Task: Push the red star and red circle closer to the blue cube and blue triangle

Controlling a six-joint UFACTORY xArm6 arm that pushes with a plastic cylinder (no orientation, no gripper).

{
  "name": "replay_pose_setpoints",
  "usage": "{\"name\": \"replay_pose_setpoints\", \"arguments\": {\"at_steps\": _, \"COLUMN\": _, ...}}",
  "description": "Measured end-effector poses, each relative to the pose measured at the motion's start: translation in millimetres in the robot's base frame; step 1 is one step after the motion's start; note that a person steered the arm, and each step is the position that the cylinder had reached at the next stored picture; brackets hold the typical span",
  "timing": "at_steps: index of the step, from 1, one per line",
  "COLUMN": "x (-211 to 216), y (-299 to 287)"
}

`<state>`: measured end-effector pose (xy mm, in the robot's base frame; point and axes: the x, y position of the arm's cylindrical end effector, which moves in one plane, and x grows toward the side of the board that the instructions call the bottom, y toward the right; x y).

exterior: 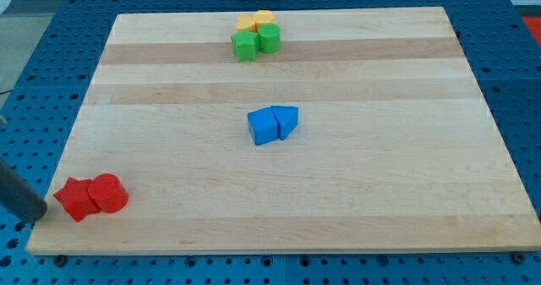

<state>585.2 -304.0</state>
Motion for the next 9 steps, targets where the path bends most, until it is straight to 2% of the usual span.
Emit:
{"name": "replay_pose_setpoints", "arguments": {"at_steps": 3, "x": 2, "y": 17}}
{"name": "replay_pose_setpoints", "arguments": {"at_steps": 5, "x": -45, "y": 118}}
{"name": "replay_pose_setpoints", "arguments": {"at_steps": 6, "x": -50, "y": 118}}
{"name": "replay_pose_setpoints", "arguments": {"at_steps": 7, "x": -50, "y": 68}}
{"name": "replay_pose_setpoints", "arguments": {"at_steps": 8, "x": -66, "y": 50}}
{"name": "replay_pose_setpoints", "arguments": {"at_steps": 9, "x": -86, "y": 79}}
